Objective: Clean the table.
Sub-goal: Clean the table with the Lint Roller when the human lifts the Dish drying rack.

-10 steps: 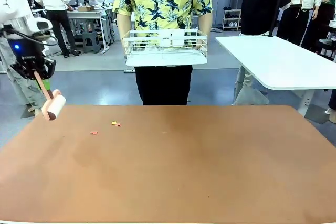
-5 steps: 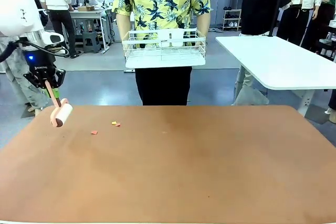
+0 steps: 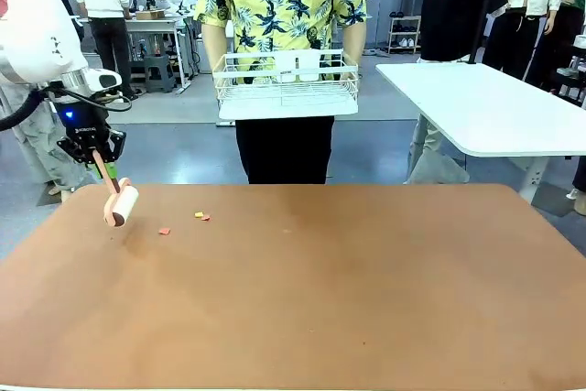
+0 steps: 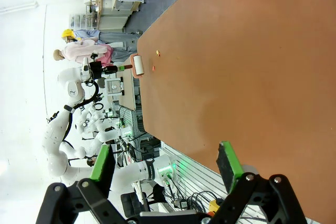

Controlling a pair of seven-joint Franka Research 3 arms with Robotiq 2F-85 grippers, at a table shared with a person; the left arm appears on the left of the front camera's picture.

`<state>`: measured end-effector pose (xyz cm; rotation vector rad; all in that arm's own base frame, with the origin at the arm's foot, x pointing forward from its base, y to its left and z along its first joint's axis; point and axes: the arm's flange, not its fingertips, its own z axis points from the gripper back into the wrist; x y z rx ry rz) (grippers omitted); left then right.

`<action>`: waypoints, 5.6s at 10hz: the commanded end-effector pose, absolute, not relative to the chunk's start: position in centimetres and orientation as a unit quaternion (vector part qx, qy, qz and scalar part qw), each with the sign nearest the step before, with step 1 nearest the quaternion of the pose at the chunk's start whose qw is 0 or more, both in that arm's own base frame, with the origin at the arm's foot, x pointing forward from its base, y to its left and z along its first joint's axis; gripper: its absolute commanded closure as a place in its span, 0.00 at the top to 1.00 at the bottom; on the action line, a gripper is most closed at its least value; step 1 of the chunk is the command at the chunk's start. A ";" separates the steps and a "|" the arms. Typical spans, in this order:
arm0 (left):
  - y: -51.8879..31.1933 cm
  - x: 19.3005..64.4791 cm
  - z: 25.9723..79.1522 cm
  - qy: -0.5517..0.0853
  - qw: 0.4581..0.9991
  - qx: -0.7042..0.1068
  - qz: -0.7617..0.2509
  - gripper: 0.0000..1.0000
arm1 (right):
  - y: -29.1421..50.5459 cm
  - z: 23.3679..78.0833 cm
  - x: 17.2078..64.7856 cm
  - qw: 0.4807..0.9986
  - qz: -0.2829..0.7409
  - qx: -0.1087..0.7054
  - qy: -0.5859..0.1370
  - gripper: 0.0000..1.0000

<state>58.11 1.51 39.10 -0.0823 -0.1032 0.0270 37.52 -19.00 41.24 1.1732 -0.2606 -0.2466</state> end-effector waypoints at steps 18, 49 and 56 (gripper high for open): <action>-2.1 59.1 32.1 -0.021 0.985 -0.170 0.029 0.21 | -19.0 41.5 37.4 0.817 -0.113 0.552 -0.125 1.00; -9.2 50.6 53.0 -0.065 0.990 -0.117 -0.036 0.21 | -19.0 41.5 37.4 0.817 -0.113 0.552 -0.125 1.00; -0.4 48.3 54.0 -0.037 0.998 0.011 0.041 0.21 | -19.0 41.5 37.4 0.817 -0.113 0.552 -0.125 1.00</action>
